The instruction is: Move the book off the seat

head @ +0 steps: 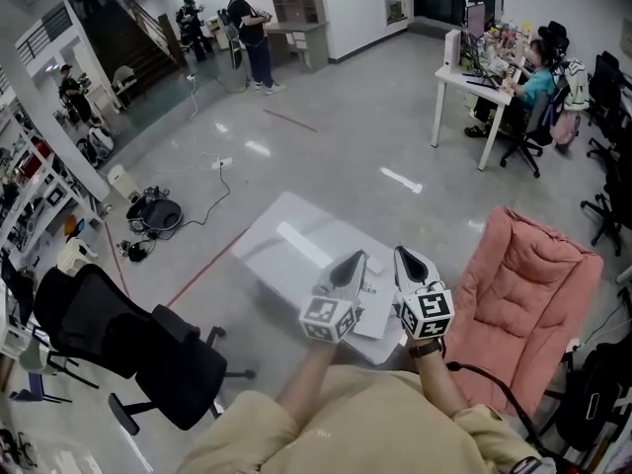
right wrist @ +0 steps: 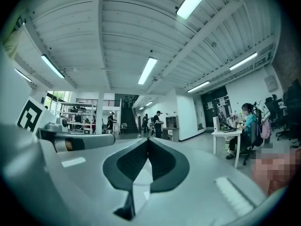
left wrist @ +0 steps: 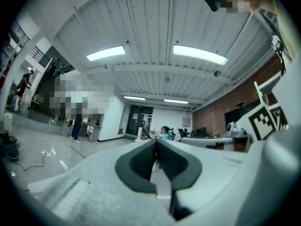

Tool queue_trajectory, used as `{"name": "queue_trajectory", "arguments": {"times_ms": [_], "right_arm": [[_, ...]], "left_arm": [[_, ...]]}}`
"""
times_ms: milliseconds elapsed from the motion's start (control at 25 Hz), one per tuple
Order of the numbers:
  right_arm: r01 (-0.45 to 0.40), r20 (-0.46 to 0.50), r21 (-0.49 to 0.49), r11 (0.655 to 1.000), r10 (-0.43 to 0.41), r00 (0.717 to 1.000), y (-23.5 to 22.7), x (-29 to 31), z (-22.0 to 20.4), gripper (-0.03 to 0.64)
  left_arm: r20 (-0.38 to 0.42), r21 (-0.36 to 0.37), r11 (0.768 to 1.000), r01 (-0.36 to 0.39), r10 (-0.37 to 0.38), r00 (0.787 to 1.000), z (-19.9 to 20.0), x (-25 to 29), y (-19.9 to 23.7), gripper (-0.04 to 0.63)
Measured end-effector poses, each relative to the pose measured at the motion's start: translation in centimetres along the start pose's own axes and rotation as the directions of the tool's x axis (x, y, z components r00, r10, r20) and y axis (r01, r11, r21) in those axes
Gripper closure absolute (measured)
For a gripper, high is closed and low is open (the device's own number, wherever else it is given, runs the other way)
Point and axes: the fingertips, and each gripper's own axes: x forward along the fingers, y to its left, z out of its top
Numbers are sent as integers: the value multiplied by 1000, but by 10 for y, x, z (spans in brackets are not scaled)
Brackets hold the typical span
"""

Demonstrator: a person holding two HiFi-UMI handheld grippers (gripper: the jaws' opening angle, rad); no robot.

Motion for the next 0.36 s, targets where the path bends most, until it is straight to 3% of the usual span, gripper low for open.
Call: {"name": "queue_trajectory", "arguments": {"times_ms": [360], "right_arm": [[-21, 8, -2, 1000, 21, 1000, 6, -18, -3, 611]], "left_arm": [[-24, 25, 999, -24, 25, 999, -9, -17, -14, 594]]}}
